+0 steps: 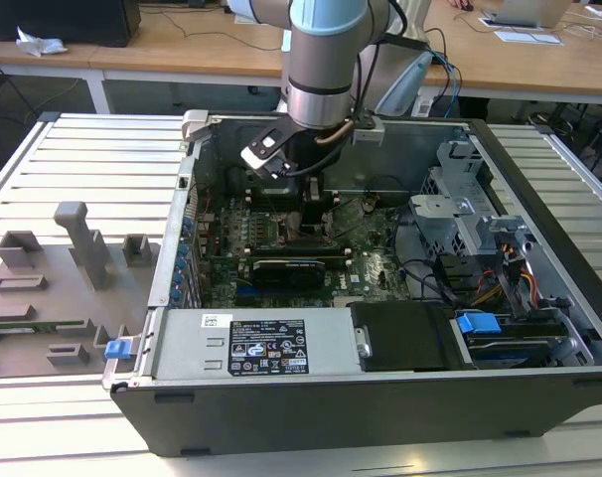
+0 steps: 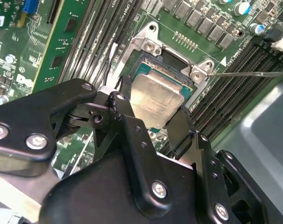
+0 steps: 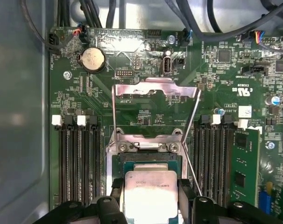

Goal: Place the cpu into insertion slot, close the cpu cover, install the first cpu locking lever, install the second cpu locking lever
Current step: 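Place the cpu into insertion slot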

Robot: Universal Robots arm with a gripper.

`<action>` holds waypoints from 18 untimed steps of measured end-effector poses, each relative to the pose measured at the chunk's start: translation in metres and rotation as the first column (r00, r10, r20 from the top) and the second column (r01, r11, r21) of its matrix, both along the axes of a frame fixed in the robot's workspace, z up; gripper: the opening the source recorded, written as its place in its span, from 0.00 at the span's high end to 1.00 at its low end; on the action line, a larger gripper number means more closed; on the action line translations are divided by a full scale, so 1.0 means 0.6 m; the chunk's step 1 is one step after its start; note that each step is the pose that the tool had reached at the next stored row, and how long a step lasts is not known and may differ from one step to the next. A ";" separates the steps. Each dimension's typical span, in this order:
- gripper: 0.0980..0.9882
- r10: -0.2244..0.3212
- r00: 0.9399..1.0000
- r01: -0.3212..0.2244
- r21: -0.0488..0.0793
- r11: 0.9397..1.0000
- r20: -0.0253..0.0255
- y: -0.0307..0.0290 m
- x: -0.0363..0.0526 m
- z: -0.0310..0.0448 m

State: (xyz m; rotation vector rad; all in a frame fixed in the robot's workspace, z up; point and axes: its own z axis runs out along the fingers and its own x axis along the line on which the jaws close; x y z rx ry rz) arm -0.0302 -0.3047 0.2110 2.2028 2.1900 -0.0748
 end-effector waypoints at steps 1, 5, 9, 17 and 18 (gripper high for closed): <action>0.50 -0.001 1.000 0.001 0.000 1.000 0.000 -0.0001 0.000 -0.002; 0.50 -0.001 1.000 0.001 0.000 1.000 0.000 -0.0002 0.000 -0.011; 0.50 -0.001 1.000 0.001 0.001 1.000 0.000 -0.0002 0.000 -0.016; 0.50 -0.001 1.000 0.001 0.001 1.000 0.000 -0.0002 0.001 -0.019; 0.50 -0.001 1.000 0.001 0.001 1.000 0.000 -0.0002 0.001 -0.019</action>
